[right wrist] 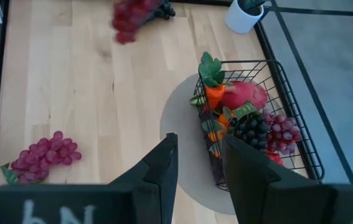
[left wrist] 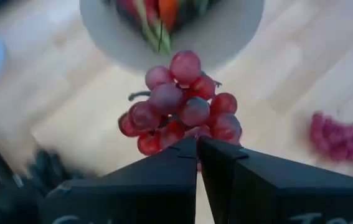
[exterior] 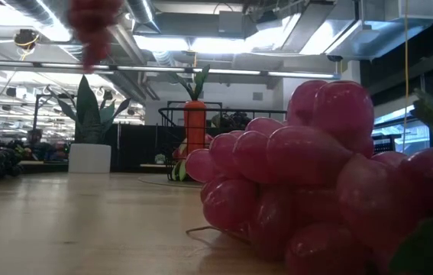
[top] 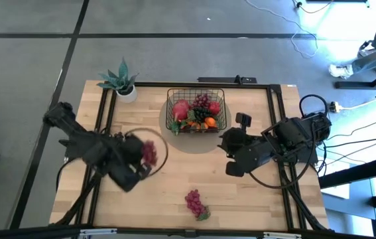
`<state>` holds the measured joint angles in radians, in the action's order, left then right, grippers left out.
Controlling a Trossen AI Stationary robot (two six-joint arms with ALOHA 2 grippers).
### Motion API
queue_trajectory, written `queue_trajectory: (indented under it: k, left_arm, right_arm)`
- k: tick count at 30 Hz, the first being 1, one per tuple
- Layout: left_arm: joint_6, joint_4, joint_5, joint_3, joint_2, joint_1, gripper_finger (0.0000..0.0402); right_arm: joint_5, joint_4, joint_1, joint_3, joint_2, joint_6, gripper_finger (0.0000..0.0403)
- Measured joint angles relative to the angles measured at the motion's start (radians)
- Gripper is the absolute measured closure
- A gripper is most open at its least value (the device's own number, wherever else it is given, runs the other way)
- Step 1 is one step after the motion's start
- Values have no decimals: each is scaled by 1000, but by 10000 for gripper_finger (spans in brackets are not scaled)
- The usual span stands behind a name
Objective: Build produce basket
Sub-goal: Put the left purple grapes into the black wire basket
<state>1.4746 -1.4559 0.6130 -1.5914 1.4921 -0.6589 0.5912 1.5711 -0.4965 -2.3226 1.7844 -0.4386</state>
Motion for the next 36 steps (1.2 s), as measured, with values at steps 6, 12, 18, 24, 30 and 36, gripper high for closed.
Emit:
queue_trajectory:
  k: [6, 12, 18, 24, 30, 36]
  left_arm:
    - [-354, -32, 65, -204, 0, 193, 401]
    - [-623, 13, 63, -271, -1, 422, 401]
    - [-865, 141, 31, -261, 14, 625, 401]
    - [-1069, 369, -63, -186, 32, 779, 401]
    - [-1167, 523, -116, -89, 86, 864, 401]
    - [-1209, 632, -171, -25, 155, 913, 401]
  right_arm:
    - [2, 0, 0, 0, 0, 5, 289]
    - [2, 0, 0, 0, 0, 2, 289]
    - [2, 0, 0, 0, 0, 2, 289]
    - [2, 0, 0, 0, 0, 3, 289]
    - [2, 0, 0, 0, 0, 5, 289]
    - [1, 0, 0, 0, 0, 7, 289]
